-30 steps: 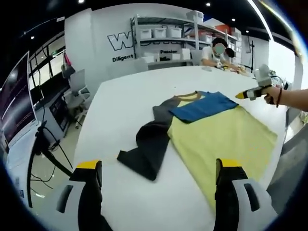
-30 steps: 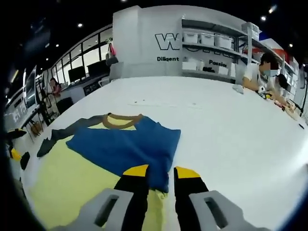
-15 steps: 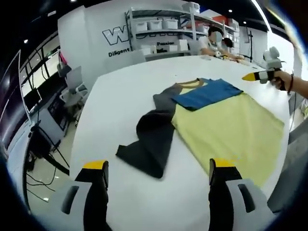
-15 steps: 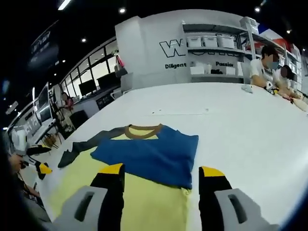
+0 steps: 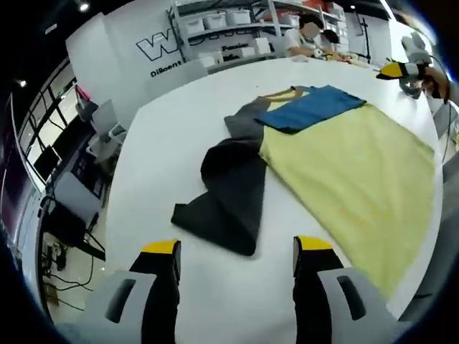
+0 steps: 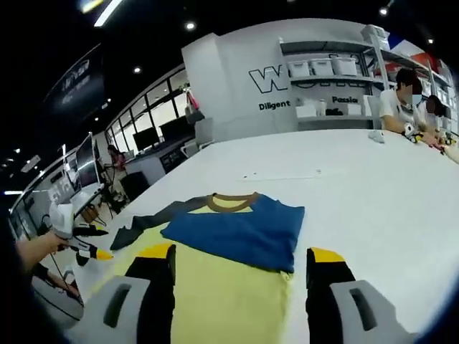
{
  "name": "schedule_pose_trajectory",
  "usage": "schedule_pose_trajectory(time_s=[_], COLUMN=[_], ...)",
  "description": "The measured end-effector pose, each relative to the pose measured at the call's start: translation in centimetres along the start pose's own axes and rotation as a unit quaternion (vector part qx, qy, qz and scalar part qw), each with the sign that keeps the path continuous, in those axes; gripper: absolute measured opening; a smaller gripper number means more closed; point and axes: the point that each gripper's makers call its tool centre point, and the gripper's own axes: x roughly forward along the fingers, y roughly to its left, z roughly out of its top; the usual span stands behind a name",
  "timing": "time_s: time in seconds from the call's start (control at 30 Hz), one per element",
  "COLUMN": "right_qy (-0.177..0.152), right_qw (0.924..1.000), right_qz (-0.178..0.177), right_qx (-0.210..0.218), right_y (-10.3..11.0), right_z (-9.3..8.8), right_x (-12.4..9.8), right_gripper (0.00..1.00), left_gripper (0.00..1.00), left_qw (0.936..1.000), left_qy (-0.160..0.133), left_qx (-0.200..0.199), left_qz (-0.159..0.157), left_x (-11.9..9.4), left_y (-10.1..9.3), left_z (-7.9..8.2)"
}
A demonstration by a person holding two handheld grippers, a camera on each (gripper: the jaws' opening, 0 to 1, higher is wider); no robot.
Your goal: Fold the garment on the visible template until the final outline fits inside the template.
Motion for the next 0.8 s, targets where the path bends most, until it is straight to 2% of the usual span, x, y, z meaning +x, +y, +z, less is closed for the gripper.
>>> schedule_pose_trajectory(time_s=[0.17,0.3,0.4,0.43,0.53,0.73,0.8], right_qy=[0.006,0.006,0.008,0.021,0.020,0.014,0.014], right_qw=[0.9999,0.9999,0.9998,0.9992,0.9990,0.9993,0.9992], right_qz=[0.004,0.009,0.010,0.009,0.007,0.003,0.003], right_qx=[-0.008,-0.008,-0.015,-0.032,-0.039,-0.035,-0.037], right_y=[0.1,0.4,0.6,0.6,0.7,0.6,0.7], right_z=[-0.5,-0.7,-0.9,-1.5,-1.4,-1.1,-1.0], right_x=[-1.7,-2.7,-3.1,-3.6,-4.1,-4.5,-4.6], right_gripper=[0.80,0.83,0.85,0.84,0.84,0.83,0.82], left_gripper=[0.55,0.48,0.42,0.41,0.36,0.22,0.12], left_qw=[0.9996,0.9999,0.9999,0.9999,0.9999,0.9999,0.9998], left_qy=[-0.014,-0.002,-0.006,-0.007,-0.007,-0.006,-0.003], left_qx=[-0.023,0.010,0.012,0.011,0.008,0.008,0.018], left_qz=[-0.007,0.001,0.001,0.002,0.000,-0.004,-0.004], left_x=[-0.3,0.2,0.5,0.6,1.0,1.2,1.3], left_y=[-0.2,0.0,0.1,0.2,0.2,0.0,0.0], left_z=[0.3,0.0,0.2,0.3,0.4,0.3,0.4])
